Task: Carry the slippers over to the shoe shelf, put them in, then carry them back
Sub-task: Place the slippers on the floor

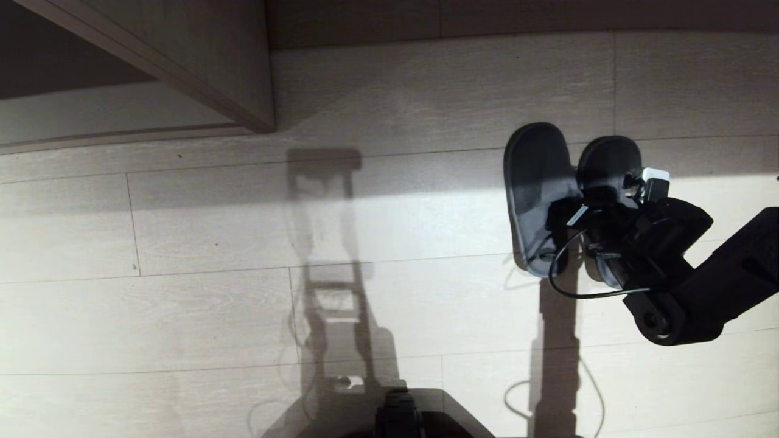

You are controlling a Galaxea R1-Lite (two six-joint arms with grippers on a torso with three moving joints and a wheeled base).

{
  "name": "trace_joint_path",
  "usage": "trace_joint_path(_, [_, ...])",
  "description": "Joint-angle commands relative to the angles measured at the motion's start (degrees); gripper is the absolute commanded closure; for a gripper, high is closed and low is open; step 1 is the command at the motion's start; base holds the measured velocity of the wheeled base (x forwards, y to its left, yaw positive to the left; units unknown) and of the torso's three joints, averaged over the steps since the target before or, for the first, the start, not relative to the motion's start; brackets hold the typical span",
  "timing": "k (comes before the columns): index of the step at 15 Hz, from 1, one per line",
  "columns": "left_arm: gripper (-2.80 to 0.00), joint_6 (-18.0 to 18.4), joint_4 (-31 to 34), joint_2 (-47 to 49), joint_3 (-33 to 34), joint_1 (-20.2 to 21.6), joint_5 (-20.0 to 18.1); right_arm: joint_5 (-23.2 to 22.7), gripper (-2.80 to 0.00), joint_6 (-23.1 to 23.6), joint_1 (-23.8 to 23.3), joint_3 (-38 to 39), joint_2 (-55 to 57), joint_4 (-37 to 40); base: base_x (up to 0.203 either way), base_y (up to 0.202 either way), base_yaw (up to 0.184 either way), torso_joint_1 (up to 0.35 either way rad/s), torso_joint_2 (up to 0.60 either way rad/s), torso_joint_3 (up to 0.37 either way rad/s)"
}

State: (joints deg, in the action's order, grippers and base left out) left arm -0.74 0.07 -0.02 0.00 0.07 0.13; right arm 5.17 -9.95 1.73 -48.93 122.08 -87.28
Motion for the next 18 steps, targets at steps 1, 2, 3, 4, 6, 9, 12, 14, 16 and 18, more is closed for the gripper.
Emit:
trace_joint_path(1, [0.0, 0.0, 0.0, 0.0, 0.0, 0.0, 0.0, -0.1, -2.8, -0.1, 0.0, 1.9, 0.2, -0.4, 0.0, 0.0, 0.0, 0.0, 0.0, 0.0])
trace_joint_path(2, [0.0, 0.0, 0.0, 0.0, 0.0, 0.0, 0.0, -0.2, -2.8, -0.1, 0.0, 2.4, 0.1, -0.4, 0.0, 0.0, 0.0, 0.0, 0.0, 0.0])
trace_joint_path(3, [0.0, -0.1, 0.0, 0.0, 0.0, 0.0, 0.0, -0.1, -2.8, 0.0, 0.1, 3.3, -0.2, -0.4, 0.0, 0.0, 0.0, 0.0, 0.0, 0.0])
trace_joint_path(4, [0.0, -0.1, 0.0, 0.0, 0.0, 0.0, 0.0, -0.2, -2.8, 0.1, 0.1, 4.0, -0.7, -0.4, 0.0, 0.0, 0.0, 0.0, 0.0, 0.0])
trace_joint_path(6, [0.0, -0.1, 0.0, 0.0, 0.0, 0.0, 0.0, -0.1, -2.8, 0.1, 0.0, 6.0, -2.0, -0.4, 0.0, 0.0, 0.0, 0.0, 0.0, 0.0])
trace_joint_path(9, [0.0, -0.1, 0.0, 0.0, 0.0, 0.0, 0.0, 0.0, -2.8, 0.5, 0.0, 9.9, -4.0, -0.4, 0.0, 0.0, 0.0, 0.0, 0.0, 0.0])
trace_joint_path(12, [0.0, -0.1, 0.0, 0.0, 0.0, 0.0, 0.0, 0.1, -2.8, 0.8, 0.0, 11.1, -2.6, -0.4, 0.0, 0.0, 0.0, 0.0, 0.0, 0.0])
trace_joint_path(14, [0.0, -0.1, 0.0, 0.0, 0.0, 0.0, 0.0, 0.0, -2.8, 1.5, 0.0, 11.6, -1.7, -0.4, 0.0, 0.0, 0.0, 0.0, 0.0, 0.0])
trace_joint_path(16, [0.0, -0.1, 0.0, 0.0, 0.0, 0.0, 0.0, -0.3, -2.8, 1.9, 0.0, 12.0, -0.8, -0.4, 0.0, 0.0, 0.0, 0.0, 0.0, 0.0])
trace_joint_path(18, [0.0, -0.1, 0.0, 0.0, 0.0, 0.0, 0.0, -1.4, -2.8, 2.6, 0.0, 12.6, 0.1, -0.4, 0.0, 0.0, 0.0, 0.0, 0.0, 0.0])
